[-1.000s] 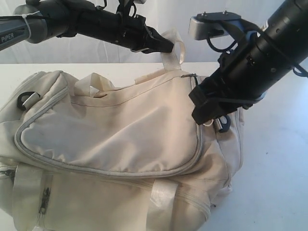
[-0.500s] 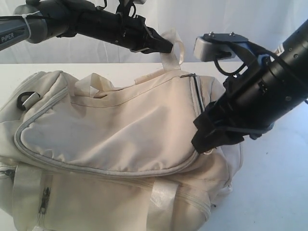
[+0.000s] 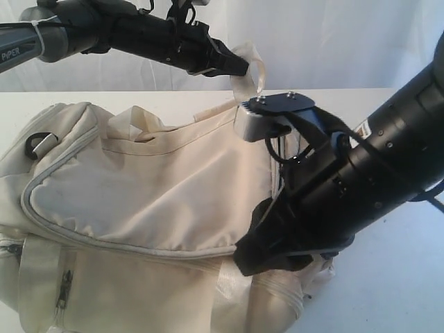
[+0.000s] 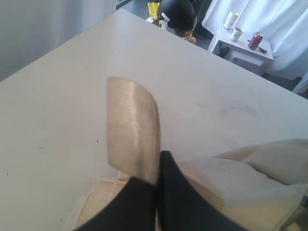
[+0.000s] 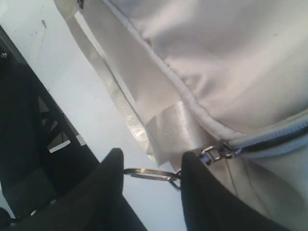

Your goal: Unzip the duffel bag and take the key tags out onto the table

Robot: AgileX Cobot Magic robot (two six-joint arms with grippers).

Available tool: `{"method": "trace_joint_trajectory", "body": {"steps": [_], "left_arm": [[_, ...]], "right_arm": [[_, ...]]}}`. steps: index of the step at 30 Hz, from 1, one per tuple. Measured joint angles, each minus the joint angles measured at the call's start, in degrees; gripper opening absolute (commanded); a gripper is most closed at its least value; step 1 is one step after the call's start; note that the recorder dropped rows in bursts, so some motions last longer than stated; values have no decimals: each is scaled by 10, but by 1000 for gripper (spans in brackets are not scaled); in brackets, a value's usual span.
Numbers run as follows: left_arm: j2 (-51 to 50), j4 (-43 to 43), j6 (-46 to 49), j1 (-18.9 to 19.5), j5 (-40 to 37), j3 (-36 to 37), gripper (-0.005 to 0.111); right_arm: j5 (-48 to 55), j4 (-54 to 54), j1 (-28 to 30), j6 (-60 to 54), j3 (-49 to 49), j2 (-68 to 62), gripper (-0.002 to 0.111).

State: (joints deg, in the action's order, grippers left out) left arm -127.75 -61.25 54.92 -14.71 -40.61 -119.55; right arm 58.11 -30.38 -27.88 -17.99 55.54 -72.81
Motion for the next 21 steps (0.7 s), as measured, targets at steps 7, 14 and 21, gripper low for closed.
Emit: {"method": "trace_joint_trajectory", "body": {"steps": [7, 14, 21], "left_arm": [[0, 0, 0, 0, 1, 0, 0], [0, 0, 0, 0, 1, 0, 0], [0, 1, -1, 0, 0, 0, 0]], "right_arm": [[-69, -18, -47, 0, -25, -3, 0], [-113, -30, -86, 0, -26, -43, 0], [-156, -39, -115, 0, -26, -82, 1]]}}
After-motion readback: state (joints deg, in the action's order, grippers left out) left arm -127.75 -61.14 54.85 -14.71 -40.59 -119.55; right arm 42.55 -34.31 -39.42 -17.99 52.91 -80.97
